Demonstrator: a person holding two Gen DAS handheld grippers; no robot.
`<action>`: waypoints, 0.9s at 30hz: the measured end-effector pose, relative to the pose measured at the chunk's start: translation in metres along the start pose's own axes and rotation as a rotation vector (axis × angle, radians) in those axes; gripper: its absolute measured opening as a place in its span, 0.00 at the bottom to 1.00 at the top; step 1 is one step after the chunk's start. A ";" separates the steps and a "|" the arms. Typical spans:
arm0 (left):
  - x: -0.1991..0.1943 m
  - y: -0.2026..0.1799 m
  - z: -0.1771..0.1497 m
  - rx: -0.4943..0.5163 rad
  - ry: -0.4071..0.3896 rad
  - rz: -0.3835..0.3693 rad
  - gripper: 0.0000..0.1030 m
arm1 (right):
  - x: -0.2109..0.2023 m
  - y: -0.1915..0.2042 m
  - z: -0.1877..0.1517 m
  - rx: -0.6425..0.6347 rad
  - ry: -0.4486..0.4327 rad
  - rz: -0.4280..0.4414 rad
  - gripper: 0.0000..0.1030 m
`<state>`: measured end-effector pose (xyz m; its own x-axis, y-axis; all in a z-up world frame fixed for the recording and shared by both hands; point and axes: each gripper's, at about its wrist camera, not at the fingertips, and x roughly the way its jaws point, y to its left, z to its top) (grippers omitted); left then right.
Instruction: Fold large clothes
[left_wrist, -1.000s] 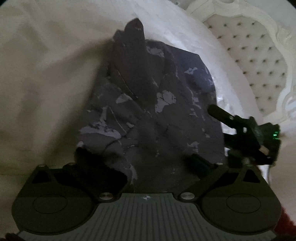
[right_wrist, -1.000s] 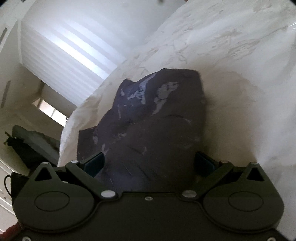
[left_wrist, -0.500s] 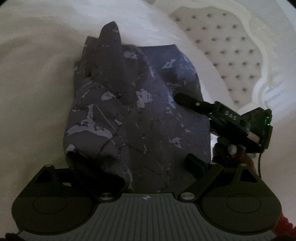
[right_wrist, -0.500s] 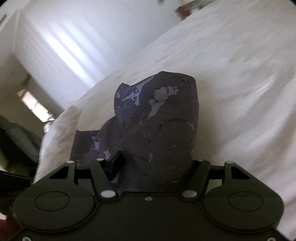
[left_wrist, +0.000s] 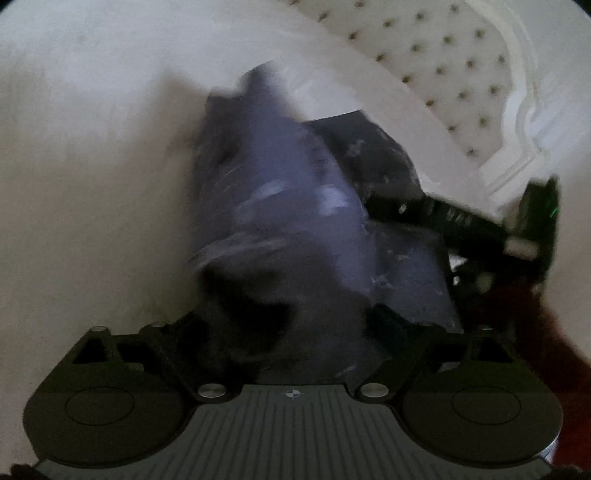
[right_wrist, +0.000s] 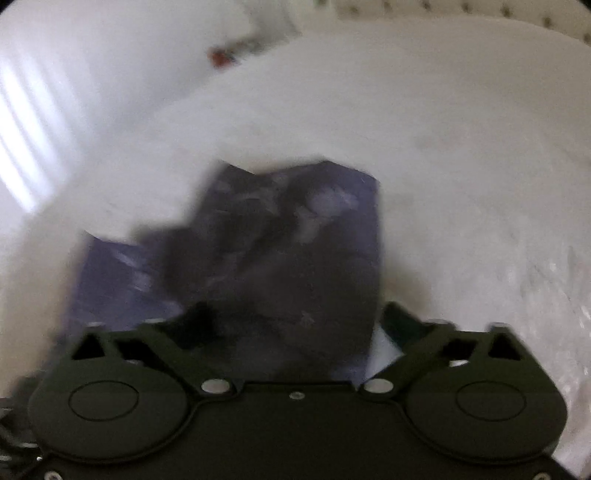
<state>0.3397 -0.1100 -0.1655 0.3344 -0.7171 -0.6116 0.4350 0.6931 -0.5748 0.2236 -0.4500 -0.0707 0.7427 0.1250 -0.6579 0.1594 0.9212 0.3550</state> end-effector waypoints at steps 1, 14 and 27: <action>-0.001 0.002 -0.003 0.003 -0.016 -0.009 0.91 | 0.004 -0.004 -0.006 0.026 -0.005 0.018 1.00; -0.052 -0.011 -0.036 0.020 -0.108 0.152 0.90 | -0.040 0.012 -0.048 0.088 -0.105 -0.057 0.99; -0.102 -0.047 -0.057 0.219 -0.142 0.441 0.90 | -0.079 0.040 -0.107 0.162 -0.177 -0.136 0.99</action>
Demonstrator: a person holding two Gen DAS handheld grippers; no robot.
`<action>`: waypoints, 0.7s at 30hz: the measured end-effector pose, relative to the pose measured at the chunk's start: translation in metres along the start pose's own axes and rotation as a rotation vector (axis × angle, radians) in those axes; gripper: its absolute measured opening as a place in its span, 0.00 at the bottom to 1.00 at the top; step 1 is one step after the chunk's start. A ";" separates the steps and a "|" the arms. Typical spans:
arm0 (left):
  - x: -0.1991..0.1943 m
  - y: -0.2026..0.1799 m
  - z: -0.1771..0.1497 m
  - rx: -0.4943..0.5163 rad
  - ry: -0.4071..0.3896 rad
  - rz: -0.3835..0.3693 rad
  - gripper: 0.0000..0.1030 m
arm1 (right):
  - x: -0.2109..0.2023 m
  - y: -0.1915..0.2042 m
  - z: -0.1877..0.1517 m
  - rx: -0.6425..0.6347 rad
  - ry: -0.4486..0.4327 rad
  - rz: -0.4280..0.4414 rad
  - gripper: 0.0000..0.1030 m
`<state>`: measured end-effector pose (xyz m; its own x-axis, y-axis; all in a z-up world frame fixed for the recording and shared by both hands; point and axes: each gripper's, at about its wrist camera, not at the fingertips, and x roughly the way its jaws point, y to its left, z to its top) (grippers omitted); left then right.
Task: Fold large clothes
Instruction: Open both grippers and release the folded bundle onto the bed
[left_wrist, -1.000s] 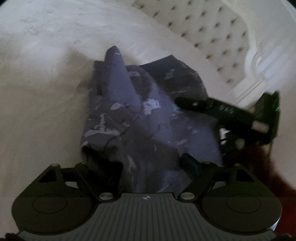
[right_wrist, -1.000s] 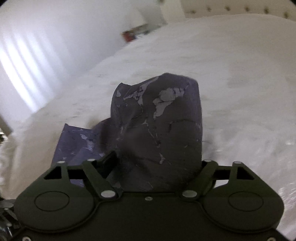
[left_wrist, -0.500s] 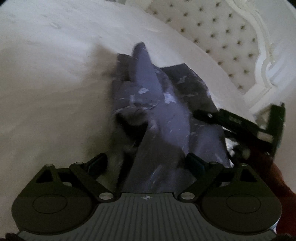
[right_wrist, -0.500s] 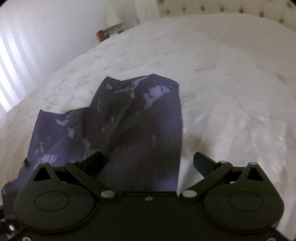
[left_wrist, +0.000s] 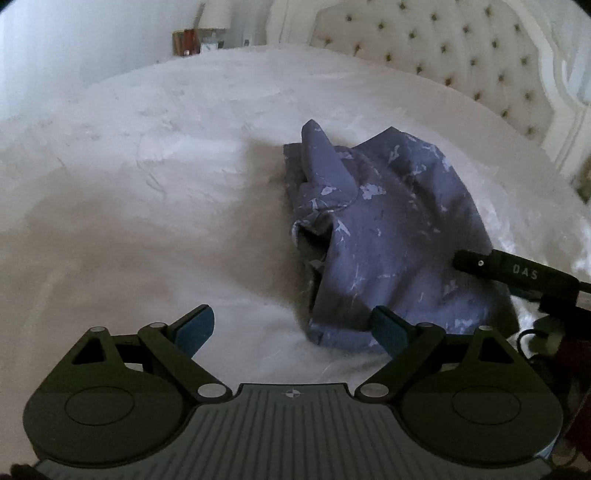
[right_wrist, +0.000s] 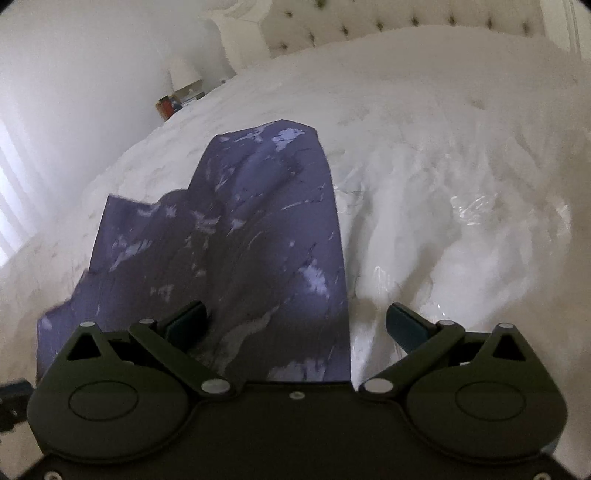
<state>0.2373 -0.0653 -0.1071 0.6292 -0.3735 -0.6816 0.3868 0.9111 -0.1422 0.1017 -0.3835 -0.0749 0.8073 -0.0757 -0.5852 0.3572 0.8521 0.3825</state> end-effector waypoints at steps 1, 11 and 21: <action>-0.002 -0.002 -0.001 0.010 -0.001 0.013 0.90 | -0.003 0.002 -0.003 -0.011 -0.006 -0.005 0.99; -0.025 -0.015 -0.013 0.065 0.003 0.092 0.90 | -0.047 0.019 -0.024 -0.076 -0.019 -0.018 0.99; -0.084 -0.031 -0.030 0.095 -0.103 0.148 0.90 | -0.123 0.049 -0.044 -0.133 -0.054 -0.010 0.99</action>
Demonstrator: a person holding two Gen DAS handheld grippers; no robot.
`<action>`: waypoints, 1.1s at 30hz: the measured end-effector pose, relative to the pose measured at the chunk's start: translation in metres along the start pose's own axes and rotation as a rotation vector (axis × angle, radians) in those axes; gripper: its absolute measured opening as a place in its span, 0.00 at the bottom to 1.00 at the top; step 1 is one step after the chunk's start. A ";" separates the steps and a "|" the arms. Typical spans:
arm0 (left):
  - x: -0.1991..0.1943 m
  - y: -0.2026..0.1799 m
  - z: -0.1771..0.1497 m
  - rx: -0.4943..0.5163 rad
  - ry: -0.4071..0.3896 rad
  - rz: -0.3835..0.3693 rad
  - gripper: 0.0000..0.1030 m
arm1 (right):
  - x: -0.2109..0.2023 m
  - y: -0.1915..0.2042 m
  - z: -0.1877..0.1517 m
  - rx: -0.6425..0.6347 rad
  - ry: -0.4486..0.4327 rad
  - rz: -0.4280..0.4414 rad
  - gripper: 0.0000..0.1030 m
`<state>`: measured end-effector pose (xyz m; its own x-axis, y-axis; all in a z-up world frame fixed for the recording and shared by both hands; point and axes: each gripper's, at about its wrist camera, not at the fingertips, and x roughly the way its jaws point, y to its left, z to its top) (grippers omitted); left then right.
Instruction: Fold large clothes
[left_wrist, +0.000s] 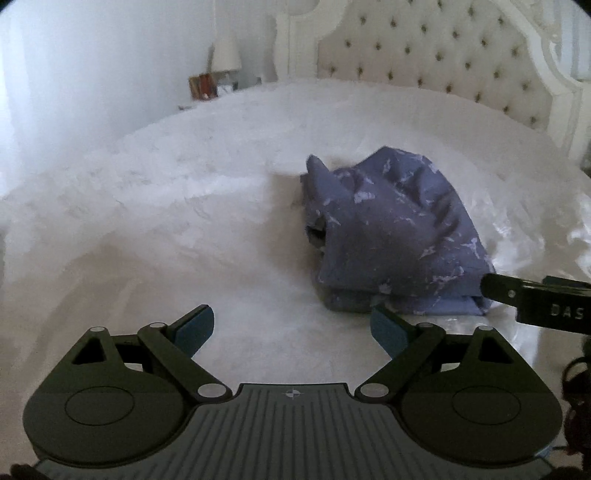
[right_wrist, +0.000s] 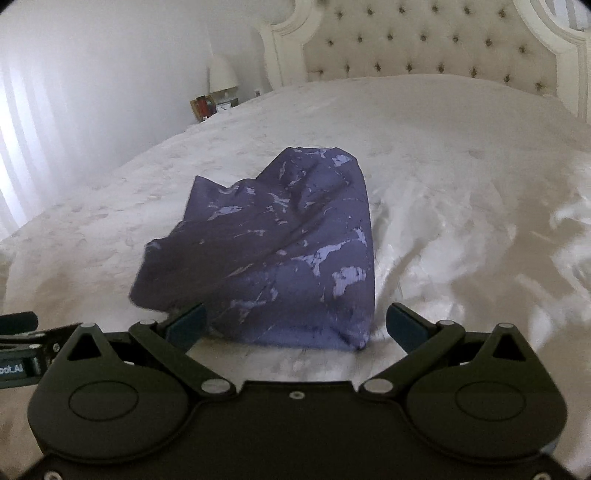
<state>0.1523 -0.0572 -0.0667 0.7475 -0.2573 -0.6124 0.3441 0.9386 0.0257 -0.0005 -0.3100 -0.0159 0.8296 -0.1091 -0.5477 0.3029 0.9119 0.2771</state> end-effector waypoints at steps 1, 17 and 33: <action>-0.006 -0.001 -0.001 0.001 -0.005 0.014 0.90 | -0.007 0.001 -0.001 0.008 0.002 -0.002 0.99; -0.049 -0.001 -0.024 -0.076 0.030 -0.017 0.90 | -0.090 0.011 -0.029 -0.007 -0.041 -0.115 0.99; -0.062 -0.008 -0.043 -0.059 0.062 -0.022 0.90 | -0.098 0.026 -0.045 -0.033 -0.023 -0.099 0.99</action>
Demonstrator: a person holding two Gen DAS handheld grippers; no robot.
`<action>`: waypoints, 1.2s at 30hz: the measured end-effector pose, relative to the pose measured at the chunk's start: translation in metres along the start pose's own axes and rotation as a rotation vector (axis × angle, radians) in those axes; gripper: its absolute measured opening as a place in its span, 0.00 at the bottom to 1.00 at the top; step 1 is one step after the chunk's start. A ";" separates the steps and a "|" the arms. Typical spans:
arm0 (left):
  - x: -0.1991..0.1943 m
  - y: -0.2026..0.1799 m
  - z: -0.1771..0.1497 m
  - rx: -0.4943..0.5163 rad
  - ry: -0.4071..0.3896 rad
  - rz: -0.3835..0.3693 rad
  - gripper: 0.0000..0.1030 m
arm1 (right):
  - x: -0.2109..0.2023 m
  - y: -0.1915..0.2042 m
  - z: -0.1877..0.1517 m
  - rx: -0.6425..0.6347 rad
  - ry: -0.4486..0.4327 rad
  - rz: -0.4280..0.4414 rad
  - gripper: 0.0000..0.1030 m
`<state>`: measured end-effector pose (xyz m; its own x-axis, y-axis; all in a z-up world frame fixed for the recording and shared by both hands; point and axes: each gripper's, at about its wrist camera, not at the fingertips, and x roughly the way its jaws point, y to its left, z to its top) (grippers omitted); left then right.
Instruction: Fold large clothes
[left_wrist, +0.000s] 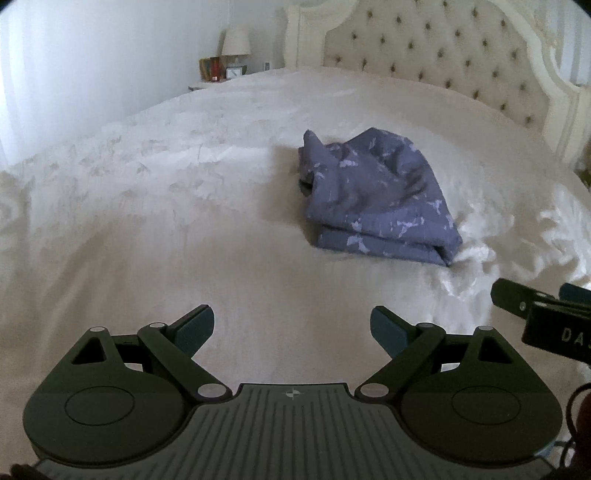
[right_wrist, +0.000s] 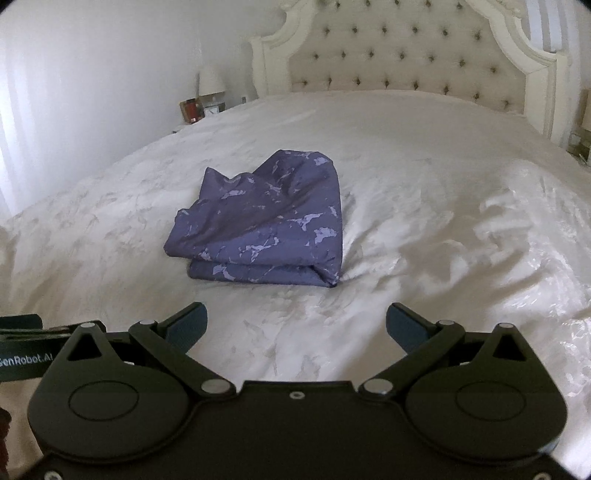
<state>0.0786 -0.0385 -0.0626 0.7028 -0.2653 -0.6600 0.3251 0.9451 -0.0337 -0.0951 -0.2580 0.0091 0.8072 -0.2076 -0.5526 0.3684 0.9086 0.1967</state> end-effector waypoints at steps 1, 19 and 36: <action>0.000 0.000 -0.001 0.000 0.004 0.000 0.90 | 0.000 0.001 -0.001 0.000 0.003 0.001 0.99; 0.008 0.001 -0.007 0.001 0.042 -0.009 0.90 | 0.009 0.000 -0.005 0.032 0.043 -0.013 0.99; 0.010 -0.002 -0.009 0.011 0.055 -0.010 0.90 | 0.011 0.001 -0.008 0.038 0.050 -0.012 0.99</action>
<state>0.0794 -0.0418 -0.0757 0.6639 -0.2639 -0.6997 0.3389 0.9402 -0.0330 -0.0898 -0.2568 -0.0028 0.7789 -0.1992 -0.5947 0.3960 0.8915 0.2200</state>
